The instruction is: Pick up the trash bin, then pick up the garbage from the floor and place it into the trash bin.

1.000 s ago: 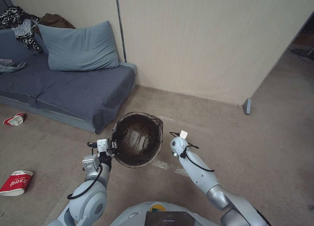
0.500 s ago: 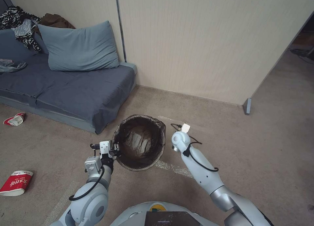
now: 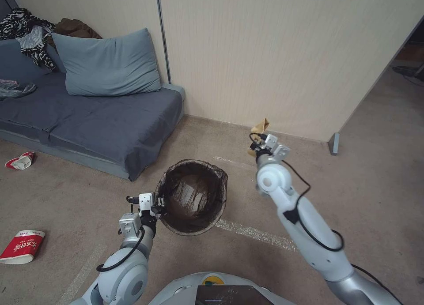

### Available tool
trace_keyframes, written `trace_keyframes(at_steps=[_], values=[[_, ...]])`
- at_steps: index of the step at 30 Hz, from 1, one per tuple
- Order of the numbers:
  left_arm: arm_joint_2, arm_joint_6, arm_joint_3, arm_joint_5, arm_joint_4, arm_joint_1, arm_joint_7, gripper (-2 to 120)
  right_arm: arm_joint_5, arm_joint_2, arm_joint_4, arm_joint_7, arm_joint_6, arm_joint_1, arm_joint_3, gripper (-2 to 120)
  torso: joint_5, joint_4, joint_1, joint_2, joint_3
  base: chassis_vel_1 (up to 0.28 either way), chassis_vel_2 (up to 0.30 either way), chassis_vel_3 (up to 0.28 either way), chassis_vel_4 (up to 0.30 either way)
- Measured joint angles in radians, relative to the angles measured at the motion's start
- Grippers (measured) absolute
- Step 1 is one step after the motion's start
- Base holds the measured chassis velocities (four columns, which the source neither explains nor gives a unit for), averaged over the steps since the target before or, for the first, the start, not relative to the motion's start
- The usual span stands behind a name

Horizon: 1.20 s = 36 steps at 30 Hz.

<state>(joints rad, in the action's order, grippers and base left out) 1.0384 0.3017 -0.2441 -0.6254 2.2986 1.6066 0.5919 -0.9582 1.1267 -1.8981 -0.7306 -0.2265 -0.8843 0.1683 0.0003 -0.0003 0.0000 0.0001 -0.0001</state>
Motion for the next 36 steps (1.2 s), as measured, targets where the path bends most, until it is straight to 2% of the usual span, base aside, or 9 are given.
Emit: trace_keyframes(at_steps=[7, 10, 11, 14, 16, 17, 23, 25, 36], values=[[0.006, 0.013, 0.016, -0.004, -0.005, -0.003, 0.004, 0, 0.062, -0.101, -0.154, 0.151, 0.070, -0.073, 0.045, 0, 0.0001, 0.0003, 0.000, 0.000, 0.000, 0.000, 0.000, 0.000, 0.000], [-0.001, 0.016, 0.019, -0.006, -0.011, -0.007, 0.004, 0, 0.089, -0.164, -0.251, 0.273, 0.129, -0.113, 0.065, 0, -0.0001, 0.0002, 0.000, 0.000, 0.000, 0.000, 0.000, 0.000, 0.000], [-0.001, 0.016, 0.019, -0.006, -0.011, -0.007, 0.004, 0, 0.089, -0.164, -0.251, 0.273, 0.129, -0.113, 0.065, 0, -0.0001, 0.0002, 0.000, 0.000, 0.000, 0.000, 0.000, 0.000, 0.000], [-0.009, 0.017, 0.020, -0.009, -0.016, -0.015, 0.004, 0, 0.112, -0.215, -0.311, 0.413, 0.194, -0.140, 0.073, 0, -0.0001, 0.0004, 0.000, 0.000, 0.000, 0.000, 0.000, 0.000, 0.000], [-0.009, 0.017, 0.020, -0.009, -0.017, -0.017, 0.004, 0, 0.114, -0.222, -0.319, 0.432, 0.205, -0.145, 0.073, 0, -0.0002, 0.0004, 0.000, 0.000, 0.000, 0.000, 0.000, 0.000, 0.000], [-0.011, 0.019, 0.020, -0.013, -0.018, -0.022, 0.004, 0, 0.118, -0.242, -0.346, 0.495, 0.239, -0.163, 0.071, 0, -0.0001, 0.0003, 0.000, 0.000, 0.000, 0.000, 0.000, 0.000, 0.000], [-0.013, 0.024, 0.022, -0.020, -0.022, -0.031, 0.005, 0, 0.128, -0.268, -0.380, 0.573, 0.279, -0.190, 0.059, 0, -0.0002, 0.0003, 0.000, 0.000, 0.000, 0.000, 0.000, 0.000, 0.000], [-0.019, 0.032, 0.025, -0.031, -0.026, -0.048, 0.007, 0, 0.181, -0.297, -0.401, 0.666, 0.337, -0.220, 0.023, 0, -0.0001, 0.0004, 0.000, 0.000, 0.000, 0.000, 0.000, 0.000, 0.000], [-0.039, 0.038, 0.026, -0.050, -0.030, -0.061, 0.010, 0, 0.299, -0.383, -0.425, 0.737, 0.382, -0.262, -0.098, 0, -0.0003, 0.0003, 0.000, 0.000, 0.000, 0.000, 0.000, 0.000, 0.000]])
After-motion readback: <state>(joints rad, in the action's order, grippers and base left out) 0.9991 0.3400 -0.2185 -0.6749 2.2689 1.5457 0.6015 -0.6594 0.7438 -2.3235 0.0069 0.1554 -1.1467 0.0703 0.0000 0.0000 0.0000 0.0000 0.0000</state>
